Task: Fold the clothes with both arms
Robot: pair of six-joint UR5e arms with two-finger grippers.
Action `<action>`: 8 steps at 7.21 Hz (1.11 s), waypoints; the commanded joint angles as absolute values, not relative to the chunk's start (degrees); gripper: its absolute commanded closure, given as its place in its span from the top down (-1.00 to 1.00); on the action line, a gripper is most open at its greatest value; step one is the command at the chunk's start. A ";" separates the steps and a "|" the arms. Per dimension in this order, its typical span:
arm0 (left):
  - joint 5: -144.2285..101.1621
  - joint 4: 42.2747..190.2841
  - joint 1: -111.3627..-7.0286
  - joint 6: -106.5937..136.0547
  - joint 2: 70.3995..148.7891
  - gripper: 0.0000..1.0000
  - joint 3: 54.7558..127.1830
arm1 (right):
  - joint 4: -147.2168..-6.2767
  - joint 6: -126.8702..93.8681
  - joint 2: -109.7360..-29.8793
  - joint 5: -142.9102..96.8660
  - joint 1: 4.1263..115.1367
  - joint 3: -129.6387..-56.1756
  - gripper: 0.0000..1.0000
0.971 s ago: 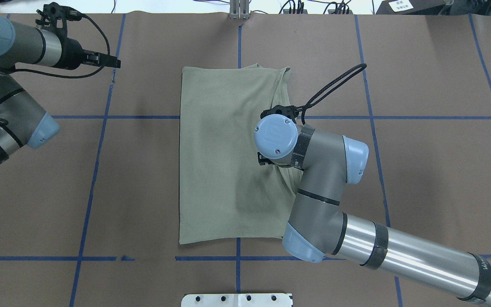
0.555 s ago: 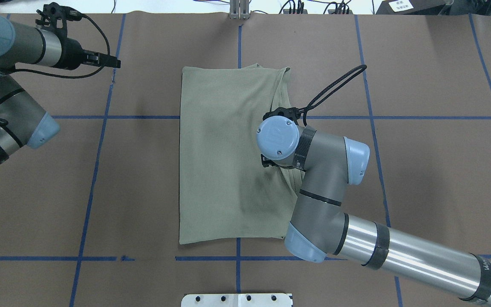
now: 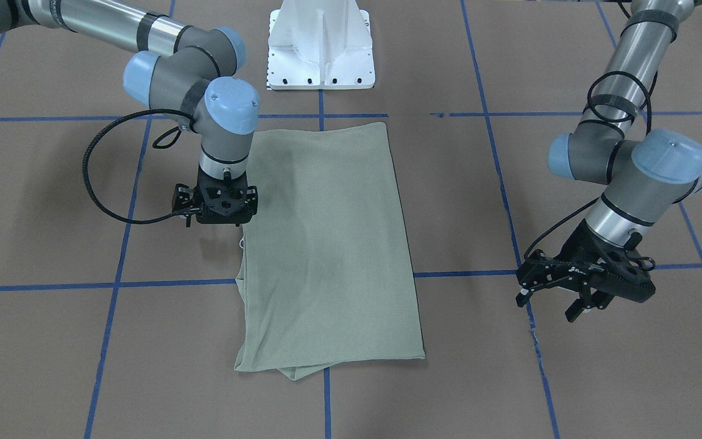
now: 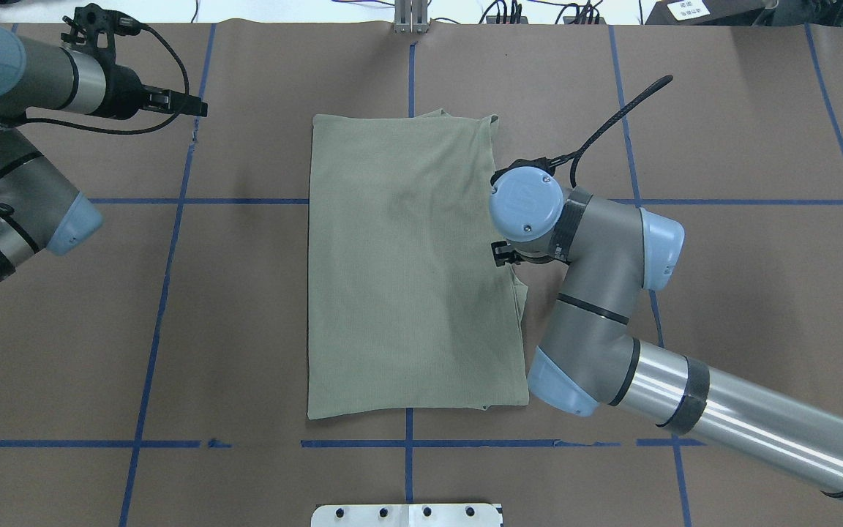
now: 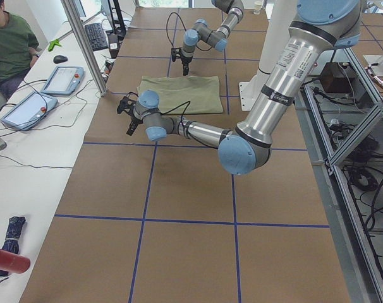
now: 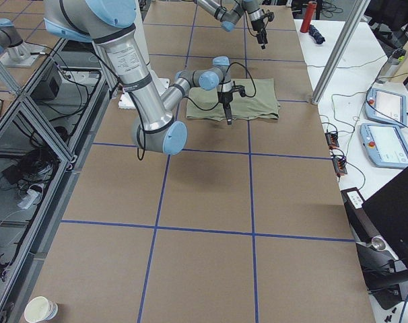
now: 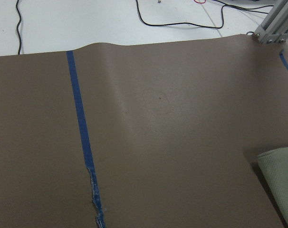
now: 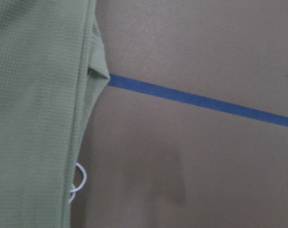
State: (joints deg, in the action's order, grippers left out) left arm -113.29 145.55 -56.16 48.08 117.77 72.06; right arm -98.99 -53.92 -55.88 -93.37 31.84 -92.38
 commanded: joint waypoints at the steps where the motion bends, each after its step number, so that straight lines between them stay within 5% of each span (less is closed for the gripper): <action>1: -114.77 145.55 -56.16 48.25 117.77 1.00 72.33 | -98.18 -51.94 -57.30 -95.52 34.27 -94.29 1.00; 5: -116.28 145.11 -55.55 53.96 113.57 1.00 80.22 | -95.65 -58.24 -62.12 -101.95 35.24 -110.54 1.00; 8: -115.93 135.91 -49.60 62.90 109.18 1.00 95.82 | -75.19 -70.26 -72.31 -105.12 35.16 -114.16 1.00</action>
State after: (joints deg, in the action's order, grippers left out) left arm -116.20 139.81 -52.19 59.28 111.28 88.97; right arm -82.09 -64.61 -68.83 -104.36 35.17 -112.79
